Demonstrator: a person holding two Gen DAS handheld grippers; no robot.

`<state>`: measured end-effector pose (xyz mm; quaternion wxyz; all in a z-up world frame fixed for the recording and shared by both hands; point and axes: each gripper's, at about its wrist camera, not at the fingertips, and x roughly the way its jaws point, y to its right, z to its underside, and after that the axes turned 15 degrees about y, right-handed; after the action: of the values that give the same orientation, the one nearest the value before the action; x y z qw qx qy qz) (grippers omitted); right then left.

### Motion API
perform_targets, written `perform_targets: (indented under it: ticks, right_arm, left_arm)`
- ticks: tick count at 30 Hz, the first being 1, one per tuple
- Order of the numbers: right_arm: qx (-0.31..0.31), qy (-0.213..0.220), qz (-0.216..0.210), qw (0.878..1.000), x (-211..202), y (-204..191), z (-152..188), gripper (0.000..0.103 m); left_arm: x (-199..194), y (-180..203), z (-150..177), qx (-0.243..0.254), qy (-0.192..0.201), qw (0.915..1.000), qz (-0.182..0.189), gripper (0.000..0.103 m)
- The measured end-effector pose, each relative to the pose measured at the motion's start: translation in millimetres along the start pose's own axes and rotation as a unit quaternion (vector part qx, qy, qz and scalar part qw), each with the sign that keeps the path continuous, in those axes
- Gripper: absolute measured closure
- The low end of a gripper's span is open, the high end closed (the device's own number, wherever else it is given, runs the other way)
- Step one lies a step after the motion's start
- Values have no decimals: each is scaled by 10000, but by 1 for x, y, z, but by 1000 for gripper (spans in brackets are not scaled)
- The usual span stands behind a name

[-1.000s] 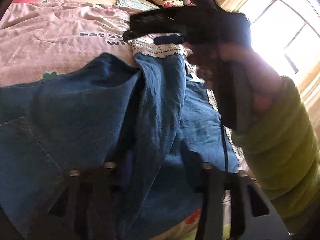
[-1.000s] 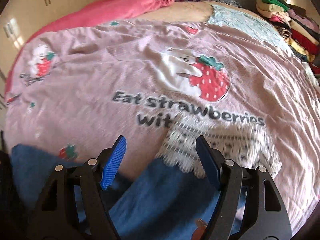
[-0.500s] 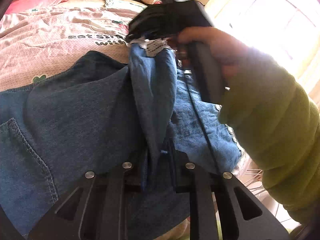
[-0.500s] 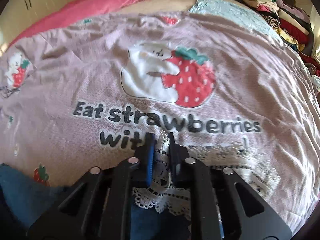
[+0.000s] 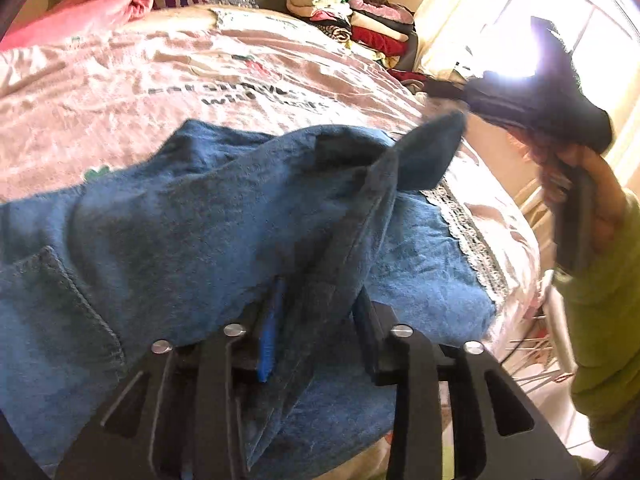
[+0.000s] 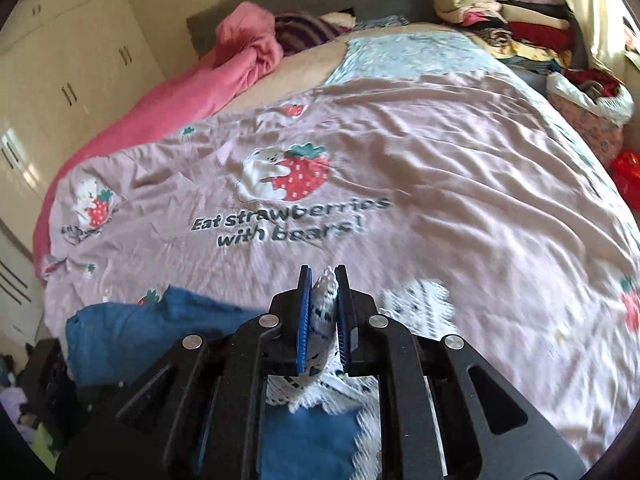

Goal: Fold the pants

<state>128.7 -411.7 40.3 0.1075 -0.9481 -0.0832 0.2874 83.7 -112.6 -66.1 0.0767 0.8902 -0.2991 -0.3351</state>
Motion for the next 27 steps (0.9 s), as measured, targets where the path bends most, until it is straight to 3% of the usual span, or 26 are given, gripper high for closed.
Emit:
perform_targets:
  ticks: [1, 8, 11, 18, 27]
  right_arm:
    - [69, 38, 13, 10000, -10, 5, 4, 96]
    - [428, 108, 19, 9990, -77, 30, 43, 96]
    - [509, -35, 35, 9987, -92, 35, 65, 96]
    - [814, -430, -51, 9957, -106, 48, 109, 96]
    - [431, -519, -299, 9973, -83, 39, 122, 70]
  left_arm:
    - [-2, 3, 0, 49, 14, 10000, -19, 100]
    - [-37, 13, -7, 710, 140, 9973, -90, 100]
    - [-46, 21, -3, 1135, 59, 9933, -211, 100]
    - [-46, 29, 14, 1368, -237, 9901, -227, 100]
    - [-40, 27, 19, 1327, -370, 9899, -345, 99]
